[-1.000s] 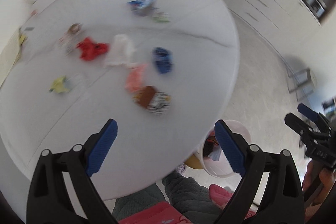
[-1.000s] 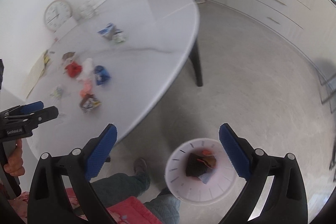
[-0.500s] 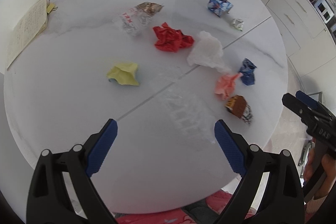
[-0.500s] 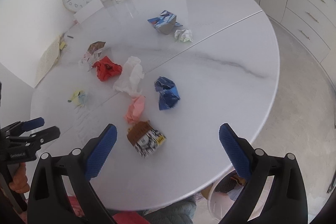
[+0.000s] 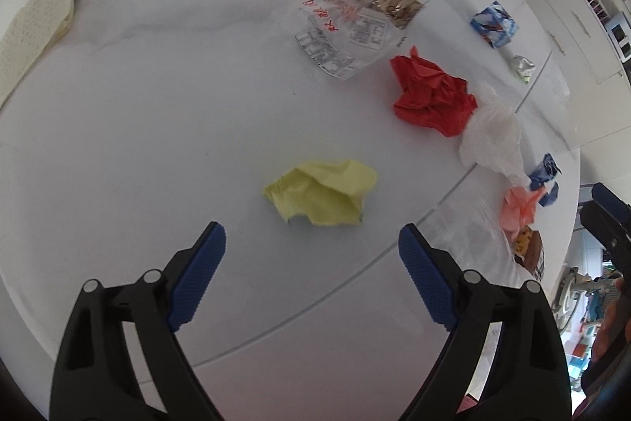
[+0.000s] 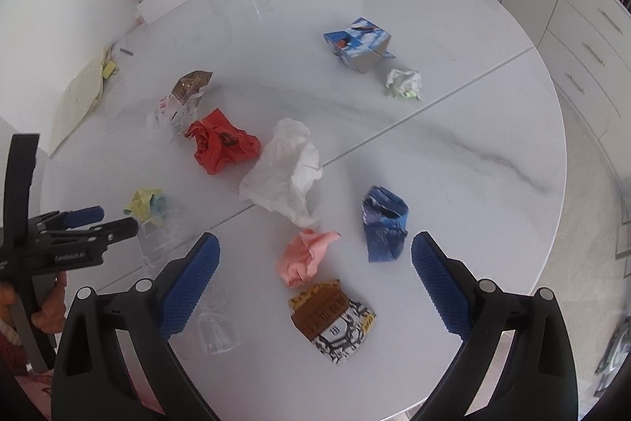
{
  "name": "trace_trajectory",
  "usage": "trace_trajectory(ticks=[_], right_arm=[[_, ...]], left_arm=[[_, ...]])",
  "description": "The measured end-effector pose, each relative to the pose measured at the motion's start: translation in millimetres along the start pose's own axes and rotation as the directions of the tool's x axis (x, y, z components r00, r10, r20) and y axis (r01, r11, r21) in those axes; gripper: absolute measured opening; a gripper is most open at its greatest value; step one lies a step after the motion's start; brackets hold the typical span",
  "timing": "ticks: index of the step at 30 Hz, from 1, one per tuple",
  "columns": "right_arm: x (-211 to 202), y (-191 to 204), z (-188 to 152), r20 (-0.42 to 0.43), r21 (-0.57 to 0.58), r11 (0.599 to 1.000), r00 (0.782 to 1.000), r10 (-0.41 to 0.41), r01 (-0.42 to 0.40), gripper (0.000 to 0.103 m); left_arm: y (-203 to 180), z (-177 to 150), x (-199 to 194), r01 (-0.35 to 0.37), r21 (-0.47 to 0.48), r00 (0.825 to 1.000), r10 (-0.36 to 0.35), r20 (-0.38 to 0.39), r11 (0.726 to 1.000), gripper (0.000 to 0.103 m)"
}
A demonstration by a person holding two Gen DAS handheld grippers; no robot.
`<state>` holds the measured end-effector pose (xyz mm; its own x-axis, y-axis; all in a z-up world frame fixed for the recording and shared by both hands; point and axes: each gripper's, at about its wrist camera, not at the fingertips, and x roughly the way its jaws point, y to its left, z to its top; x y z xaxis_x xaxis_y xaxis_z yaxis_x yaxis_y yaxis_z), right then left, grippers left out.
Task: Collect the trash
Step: 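Grasp the yellow paper with the left tool while the right tool grasps the white tissue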
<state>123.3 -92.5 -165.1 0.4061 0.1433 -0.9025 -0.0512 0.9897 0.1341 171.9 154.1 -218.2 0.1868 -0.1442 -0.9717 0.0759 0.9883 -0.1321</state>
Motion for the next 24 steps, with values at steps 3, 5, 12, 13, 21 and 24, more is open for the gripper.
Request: trace_trajectory(ticks=[3, 5, 12, 13, 21, 24], right_arm=[[4.8, 3.8, 8.1, -0.007, 0.001, 1.0, 1.0, -0.003, 0.003, 0.097], [8.0, 4.7, 12.6, -0.012, -0.002, 1.0, 1.0, -0.007, 0.007, 0.097], [18.4, 7.0, 21.8, -0.029, -0.027, 1.0, 1.0, 0.005, -0.005, 0.097], [22.7, 8.3, 24.2, -0.038, -0.036, 0.999, 0.999, 0.015, -0.017, 0.097], [72.3, 30.3, 49.0, -0.105, -0.148, 0.987, 0.994, 0.042, -0.058, 0.088], [96.6, 35.3, 56.1, -0.144, -0.184, 0.982, 0.99, 0.009, -0.036, 0.077]], left_arm=[[0.1, 13.2, 15.4, 0.013, 0.004, 1.0, -0.013, -0.018, 1.0, 0.083], [-2.0, 17.7, 22.7, 0.008, 0.011, 1.0, -0.008, -0.025, 1.0, 0.078], [-11.9, 22.3, 28.3, -0.012, 0.021, 1.0, 0.013, -0.016, 1.0, 0.058], [-12.7, 22.0, 27.8, -0.011, 0.021, 1.0, 0.012, -0.015, 1.0, 0.057], [-9.2, 16.2, 13.2, 0.008, 0.005, 1.0, -0.008, 0.02, 1.0, 0.055], [-5.1, 20.8, 3.2, 0.018, -0.005, 0.999, -0.018, 0.036, 1.0, 0.055]])
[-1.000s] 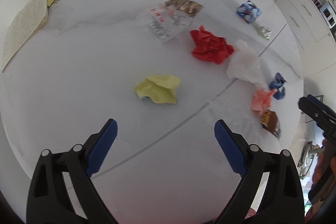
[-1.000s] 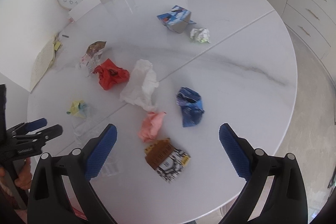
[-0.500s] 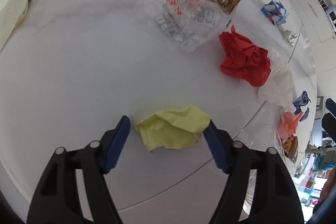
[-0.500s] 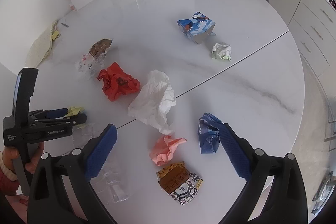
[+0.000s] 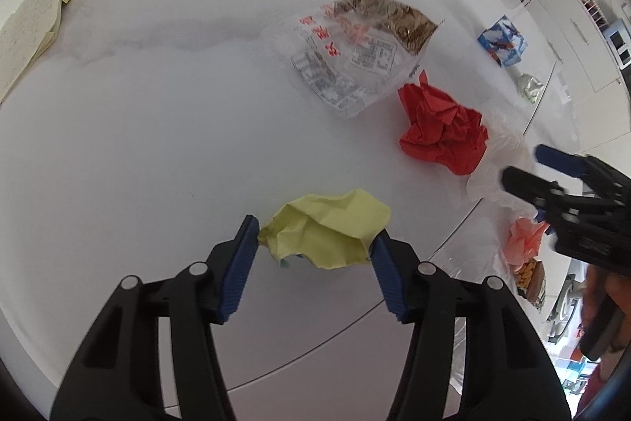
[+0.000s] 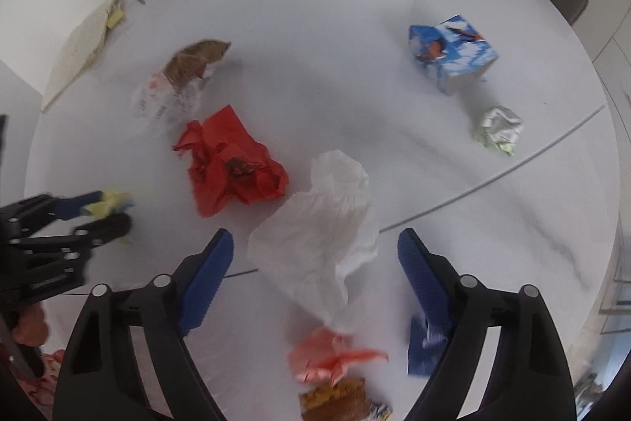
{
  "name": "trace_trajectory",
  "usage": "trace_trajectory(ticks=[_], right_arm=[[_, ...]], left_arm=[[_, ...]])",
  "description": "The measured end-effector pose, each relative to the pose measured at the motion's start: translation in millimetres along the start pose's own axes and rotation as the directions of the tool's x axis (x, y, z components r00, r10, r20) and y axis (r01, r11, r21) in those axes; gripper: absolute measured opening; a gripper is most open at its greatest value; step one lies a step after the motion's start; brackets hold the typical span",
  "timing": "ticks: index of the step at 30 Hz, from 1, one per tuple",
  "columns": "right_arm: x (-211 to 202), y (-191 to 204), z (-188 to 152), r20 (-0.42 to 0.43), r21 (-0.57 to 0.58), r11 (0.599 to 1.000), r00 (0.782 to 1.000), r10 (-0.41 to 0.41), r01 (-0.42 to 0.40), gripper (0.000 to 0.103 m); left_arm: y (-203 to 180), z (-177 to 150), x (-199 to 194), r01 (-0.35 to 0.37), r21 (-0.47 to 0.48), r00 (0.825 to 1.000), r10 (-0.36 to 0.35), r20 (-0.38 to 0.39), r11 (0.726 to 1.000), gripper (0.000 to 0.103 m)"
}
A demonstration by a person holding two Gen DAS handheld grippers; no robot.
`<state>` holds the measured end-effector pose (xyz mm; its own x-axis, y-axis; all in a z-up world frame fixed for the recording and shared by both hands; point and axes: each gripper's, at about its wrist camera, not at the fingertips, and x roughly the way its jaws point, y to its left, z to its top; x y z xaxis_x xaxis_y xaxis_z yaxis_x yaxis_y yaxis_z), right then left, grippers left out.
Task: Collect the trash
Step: 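Grasp the yellow paper with the left tool while the right tool grasps the white tissue, then carry the tissue over the bin and open the right tool to drop it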
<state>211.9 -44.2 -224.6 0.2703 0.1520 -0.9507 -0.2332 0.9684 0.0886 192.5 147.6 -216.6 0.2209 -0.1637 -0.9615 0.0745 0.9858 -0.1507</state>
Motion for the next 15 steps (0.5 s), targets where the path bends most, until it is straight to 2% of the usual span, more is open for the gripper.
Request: trace_trajectory(ticks=[2, 3, 5, 6, 9, 15], right_arm=[[12.0, -0.9, 3.8, -0.033, -0.002, 1.0, 0.999, -0.005, 0.005, 0.061], [15.6, -2.0, 4.3, -0.045, 0.002, 1.0, 0.999, -0.012, 0.013, 0.049], [13.1, -2.2, 5.0, -0.042, -0.004, 1.0, 0.999, -0.016, 0.016, 0.032], [12.0, -3.1, 4.8, -0.047, -0.001, 1.0, 0.999, -0.009, 0.009, 0.017], [-1.8, -10.1, 2.9, -0.01, 0.027, 1.0, 1.0, -0.007, 0.007, 0.012], [-55.0, -31.9, -13.2, 0.096, 0.11, 0.994, 0.995, 0.015, -0.026, 0.012]], left_arm=[[3.8, 4.9, -4.2, 0.002, -0.005, 1.0, -0.001, 0.012, 1.0, 0.055], [4.5, 5.7, -6.9, -0.001, -0.006, 1.0, 0.001, 0.017, 1.0, 0.055], [5.8, 7.7, -12.2, -0.003, -0.007, 1.0, 0.003, 0.029, 1.0, 0.055], [6.1, 8.2, -13.2, -0.004, -0.009, 0.999, 0.004, 0.035, 1.0, 0.055], [6.0, 6.5, -21.0, -0.005, -0.01, 0.999, 0.005, 0.049, 1.0, 0.055], [-19.2, 1.8, -43.1, -0.001, 0.066, 0.997, -0.005, 0.082, 0.998, 0.055]])
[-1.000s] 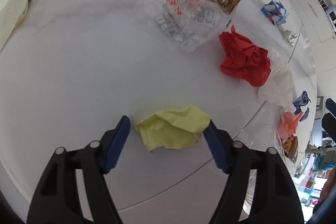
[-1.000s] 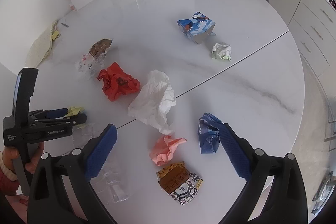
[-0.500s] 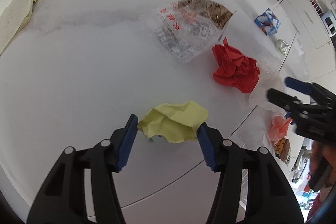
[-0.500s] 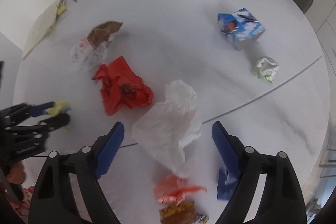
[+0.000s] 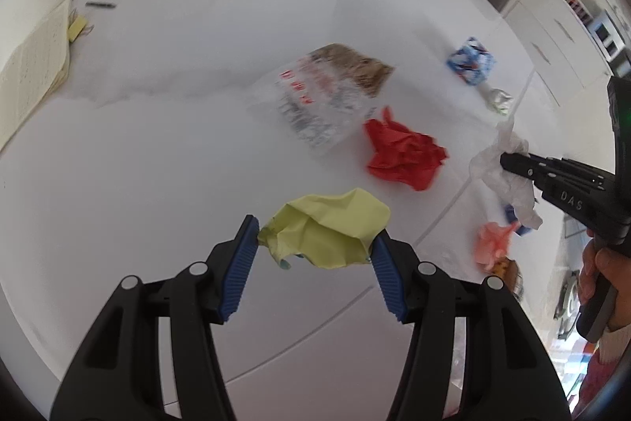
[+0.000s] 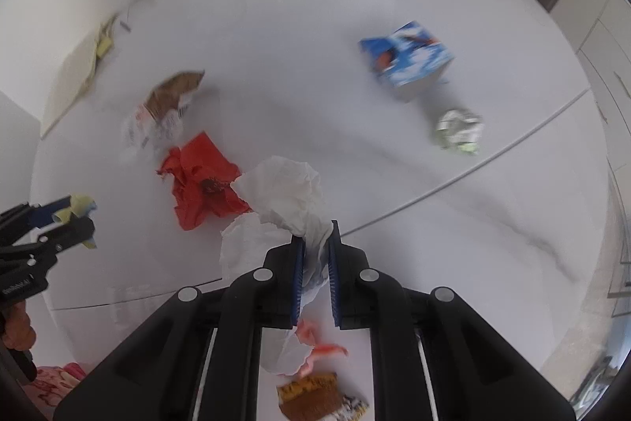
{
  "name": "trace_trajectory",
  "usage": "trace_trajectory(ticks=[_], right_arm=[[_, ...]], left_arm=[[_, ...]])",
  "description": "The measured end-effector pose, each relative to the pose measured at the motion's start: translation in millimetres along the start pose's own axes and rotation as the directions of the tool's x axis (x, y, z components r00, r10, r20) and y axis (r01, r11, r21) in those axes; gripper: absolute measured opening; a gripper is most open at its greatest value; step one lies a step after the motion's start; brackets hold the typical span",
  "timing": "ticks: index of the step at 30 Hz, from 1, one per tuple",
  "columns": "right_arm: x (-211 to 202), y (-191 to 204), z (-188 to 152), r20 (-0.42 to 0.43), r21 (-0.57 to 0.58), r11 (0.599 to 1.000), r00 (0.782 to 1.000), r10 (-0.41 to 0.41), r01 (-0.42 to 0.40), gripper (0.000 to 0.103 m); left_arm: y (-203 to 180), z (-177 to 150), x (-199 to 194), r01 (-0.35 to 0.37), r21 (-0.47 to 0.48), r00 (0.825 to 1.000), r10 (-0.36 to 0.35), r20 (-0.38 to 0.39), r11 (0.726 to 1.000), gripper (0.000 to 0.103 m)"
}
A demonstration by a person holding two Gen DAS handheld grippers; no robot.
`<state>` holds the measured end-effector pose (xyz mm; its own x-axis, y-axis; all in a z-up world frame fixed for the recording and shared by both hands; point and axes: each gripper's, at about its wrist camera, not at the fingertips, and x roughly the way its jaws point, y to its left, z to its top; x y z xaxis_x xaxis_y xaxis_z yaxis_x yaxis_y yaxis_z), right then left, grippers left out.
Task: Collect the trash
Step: 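Carry the tissue over the bin and open the right tool to drop it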
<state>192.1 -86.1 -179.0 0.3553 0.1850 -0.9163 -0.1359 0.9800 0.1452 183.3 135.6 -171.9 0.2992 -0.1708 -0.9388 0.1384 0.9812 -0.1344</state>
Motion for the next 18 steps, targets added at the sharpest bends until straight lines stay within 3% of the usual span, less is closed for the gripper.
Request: trace_trajectory(ticks=[6, 10, 12, 18], right_arm=[[-67.9, -43.4, -48.5, 0.075, 0.08, 0.996, 0.997, -0.033, 0.027, 0.012], [-107.0, -88.1, -114.1, 0.082, 0.194, 0.978, 0.992, -0.095, 0.078, 0.012], [-118.8, -109.1, -147.0, 0.07, 0.259, 0.96, 0.989, -0.128, 0.105, 0.012], [-147.3, -172.4, -253.5, 0.019, 0.442, 0.88, 0.979, -0.202, 0.173, 0.013]], left_arm=[[-60.4, -11.9, -34.4, 0.078, 0.132, 0.996, -0.083, 0.032, 0.988, 0.055], [-119.0, -31.2, -44.2, 0.133, 0.261, 0.99, -0.142, 0.016, 0.956, 0.055], [-152.3, -42.2, -44.1, 0.165, 0.325, 0.985, -0.173, -0.007, 0.931, 0.055], [-255.7, -85.3, -41.2, 0.282, 0.495, 0.958, -0.27, -0.099, 0.822, 0.055]])
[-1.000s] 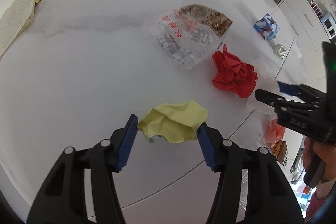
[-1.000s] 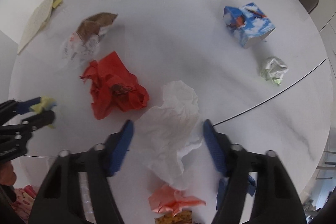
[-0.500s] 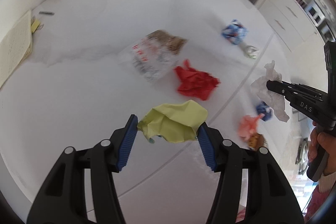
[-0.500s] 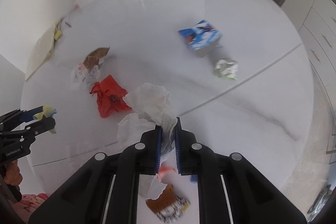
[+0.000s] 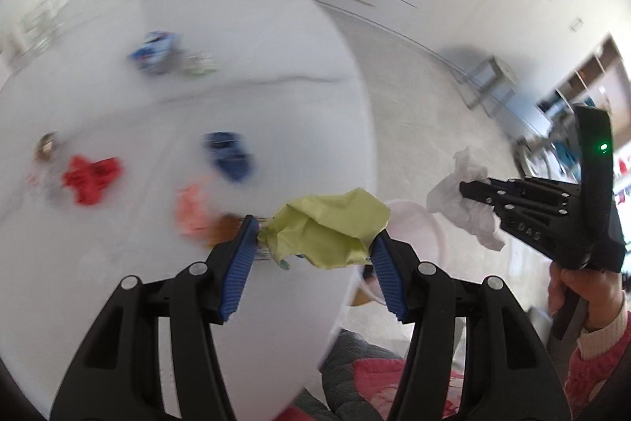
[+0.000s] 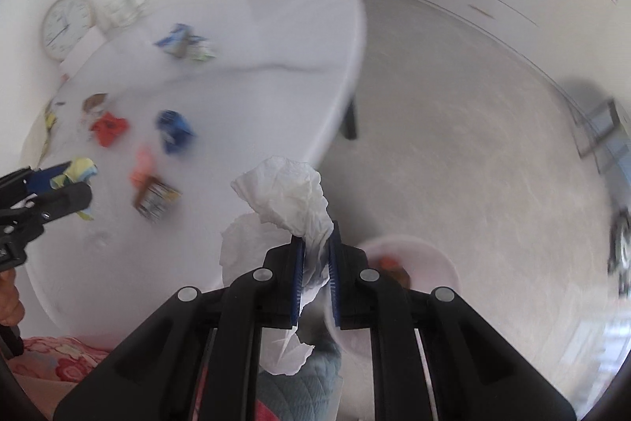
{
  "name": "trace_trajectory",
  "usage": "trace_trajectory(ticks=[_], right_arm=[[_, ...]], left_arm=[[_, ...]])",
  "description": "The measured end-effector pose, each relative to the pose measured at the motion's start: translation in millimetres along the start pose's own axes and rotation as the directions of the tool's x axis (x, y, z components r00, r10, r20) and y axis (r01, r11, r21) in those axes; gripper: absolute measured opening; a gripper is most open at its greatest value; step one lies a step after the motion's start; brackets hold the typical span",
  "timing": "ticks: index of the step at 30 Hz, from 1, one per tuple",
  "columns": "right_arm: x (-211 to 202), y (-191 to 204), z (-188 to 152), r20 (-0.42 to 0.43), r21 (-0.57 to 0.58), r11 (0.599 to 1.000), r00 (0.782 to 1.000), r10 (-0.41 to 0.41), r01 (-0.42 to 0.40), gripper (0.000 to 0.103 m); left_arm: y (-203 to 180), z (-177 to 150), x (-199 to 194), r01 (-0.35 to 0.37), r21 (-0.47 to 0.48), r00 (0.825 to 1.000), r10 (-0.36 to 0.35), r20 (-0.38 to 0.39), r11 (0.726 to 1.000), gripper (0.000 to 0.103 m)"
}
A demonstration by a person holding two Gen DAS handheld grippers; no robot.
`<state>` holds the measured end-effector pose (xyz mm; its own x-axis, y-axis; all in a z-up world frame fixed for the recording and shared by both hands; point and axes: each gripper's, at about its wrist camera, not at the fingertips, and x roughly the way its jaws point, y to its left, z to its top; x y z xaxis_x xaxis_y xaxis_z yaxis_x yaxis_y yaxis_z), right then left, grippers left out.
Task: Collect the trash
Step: 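Carry the tissue over the bin and open the right tool to drop it, then open the left tool over the bin to drop the yellow paper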
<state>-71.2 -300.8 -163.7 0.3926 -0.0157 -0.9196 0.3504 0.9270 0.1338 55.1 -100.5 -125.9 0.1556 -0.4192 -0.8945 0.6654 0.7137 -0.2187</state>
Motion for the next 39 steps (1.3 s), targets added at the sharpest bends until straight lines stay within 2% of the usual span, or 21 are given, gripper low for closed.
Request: trace_trajectory(ticks=[5, 11, 12, 13, 14, 16, 19, 22, 28, 32, 34, 36, 39], right_arm=[[14.6, -55.7, -40.5, -0.046, 0.09, 0.996, 0.999, -0.02, 0.024, 0.015], [77.8, -89.9, -74.3, -0.164, 0.115, 0.993, 0.986, 0.023, -0.004, 0.017], [89.5, -93.2, -78.9, -0.186, 0.117, 0.993, 0.982, 0.027, -0.006, 0.025], [98.4, -95.6, -82.4, -0.206, 0.119, 0.993, 0.978, 0.026, -0.002, 0.037], [105.7, -98.4, -85.0, -0.222, 0.119, 0.993, 0.975, 0.023, 0.004, 0.044], [116.0, -106.7, -90.2, -0.252, 0.13, 0.991, 0.968, 0.008, 0.026, 0.07], [112.4, -115.9, -90.5, -0.242, 0.173, 0.984, 0.97, -0.004, 0.048, 0.085], [90.7, -130.2, -88.5, -0.194, 0.212, 0.975, 0.981, -0.023, 0.065, 0.093], [37.4, -149.2, -78.2, -0.098, 0.252, 0.962, 0.992, -0.085, 0.107, 0.097], [16.7, -151.7, -70.2, -0.049, 0.269, 0.957, 0.993, -0.104, 0.113, 0.097], [6.7, -155.5, -69.1, -0.023, 0.275, 0.955, 0.994, -0.106, 0.108, 0.097], [0.9, -157.0, -68.5, -0.006, 0.277, 0.955, 0.994, -0.109, 0.107, 0.097], [-5.0, -160.3, -70.6, 0.001, 0.278, 0.954, 0.993, -0.114, 0.109, 0.097]], left_arm=[[-62.6, 4.3, 26.8, 0.066, 0.084, 0.997, -0.061, -0.056, 0.994, 0.055], [-99.6, 5.1, 46.1, 0.046, 0.121, 0.994, -0.034, -0.104, 0.992, 0.055], [-102.3, 5.7, 48.4, 0.04, 0.123, 0.994, -0.026, -0.108, 0.992, 0.055], [-105.5, 5.7, 50.7, 0.03, 0.124, 0.993, -0.016, -0.113, 0.992, 0.055], [-106.8, 5.3, 51.5, 0.026, 0.124, 0.993, -0.011, -0.117, 0.992, 0.055], [-110.4, 4.4, 54.0, 0.015, 0.125, 0.992, 0.001, -0.125, 0.992, 0.055], [-115.5, 2.9, 58.8, 0.005, 0.128, 0.99, 0.013, -0.137, 0.992, 0.055], [-119.1, 0.8, 65.4, 0.004, 0.13, 0.989, 0.016, -0.15, 0.991, 0.055], [-136.4, -2.0, 78.9, 0.038, 0.159, 0.982, -0.007, -0.19, 0.987, 0.056], [-157.1, -6.2, 89.7, 0.078, 0.208, 0.973, -0.028, -0.231, 0.975, 0.057], [-166.9, -8.4, 93.9, 0.083, 0.239, 0.968, -0.022, -0.248, 0.968, 0.065], [-175.3, -9.1, 95.3, 0.081, 0.262, 0.968, -0.013, -0.251, 0.962, 0.082], [-183.9, -9.7, 91.1, 0.09, 0.282, 0.971, -0.022, -0.237, 0.955, 0.082]])
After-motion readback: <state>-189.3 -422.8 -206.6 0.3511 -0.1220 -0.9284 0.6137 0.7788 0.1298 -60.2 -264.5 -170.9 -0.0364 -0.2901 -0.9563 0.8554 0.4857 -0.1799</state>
